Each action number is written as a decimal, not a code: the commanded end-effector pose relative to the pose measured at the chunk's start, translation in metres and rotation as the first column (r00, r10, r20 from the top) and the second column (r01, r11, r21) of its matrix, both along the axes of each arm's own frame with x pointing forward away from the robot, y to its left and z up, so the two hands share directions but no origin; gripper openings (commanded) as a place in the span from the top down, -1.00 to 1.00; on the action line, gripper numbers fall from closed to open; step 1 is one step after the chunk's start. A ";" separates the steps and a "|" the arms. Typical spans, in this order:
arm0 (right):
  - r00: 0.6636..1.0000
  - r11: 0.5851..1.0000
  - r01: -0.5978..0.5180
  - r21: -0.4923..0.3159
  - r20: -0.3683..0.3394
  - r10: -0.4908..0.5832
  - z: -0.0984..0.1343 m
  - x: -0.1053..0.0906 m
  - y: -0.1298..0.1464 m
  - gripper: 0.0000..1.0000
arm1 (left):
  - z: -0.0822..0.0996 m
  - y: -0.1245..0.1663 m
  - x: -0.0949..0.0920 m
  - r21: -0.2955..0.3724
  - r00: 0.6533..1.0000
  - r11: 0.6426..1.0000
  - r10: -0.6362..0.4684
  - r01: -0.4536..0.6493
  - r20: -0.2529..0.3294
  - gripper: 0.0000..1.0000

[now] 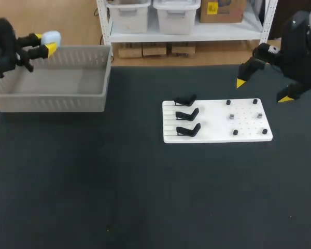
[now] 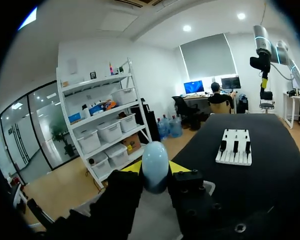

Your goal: Pick up each earbud case from the left stands, insert the matching earbuds, close the lid, and place the case in the box.

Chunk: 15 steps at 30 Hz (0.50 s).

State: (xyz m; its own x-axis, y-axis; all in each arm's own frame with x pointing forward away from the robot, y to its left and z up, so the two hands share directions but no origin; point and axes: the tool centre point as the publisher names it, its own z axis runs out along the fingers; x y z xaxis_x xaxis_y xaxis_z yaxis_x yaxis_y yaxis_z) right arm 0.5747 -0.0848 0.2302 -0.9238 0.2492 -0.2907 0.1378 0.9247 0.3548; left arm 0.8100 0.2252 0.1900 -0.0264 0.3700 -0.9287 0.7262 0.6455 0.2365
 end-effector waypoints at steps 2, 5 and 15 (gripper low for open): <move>1.000 1.000 0.002 0.000 0.003 -0.002 0.000 -0.001 -0.001 -1.00 | -0.015 0.004 0.038 -0.006 0.997 0.998 -0.065 0.065 -0.049 1.00; 1.000 1.000 0.002 0.000 0.003 -0.002 0.000 -0.001 -0.001 -1.00 | -0.019 0.007 0.038 -0.004 0.995 0.997 -0.075 0.075 -0.061 1.00; 1.000 1.000 0.002 0.000 0.003 -0.002 0.000 -0.001 -0.001 -1.00 | -0.011 0.015 0.023 -0.036 0.991 0.990 -0.137 0.136 -0.005 -1.00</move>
State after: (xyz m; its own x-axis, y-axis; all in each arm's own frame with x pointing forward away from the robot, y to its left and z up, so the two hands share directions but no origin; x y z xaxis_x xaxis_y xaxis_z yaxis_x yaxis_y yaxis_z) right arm 0.5748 -0.0849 0.2301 -0.9237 0.2494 -0.2907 0.1379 0.9247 0.3549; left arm 0.8428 0.2307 0.1762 0.0021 0.3455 -0.9384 0.7974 0.5657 0.2101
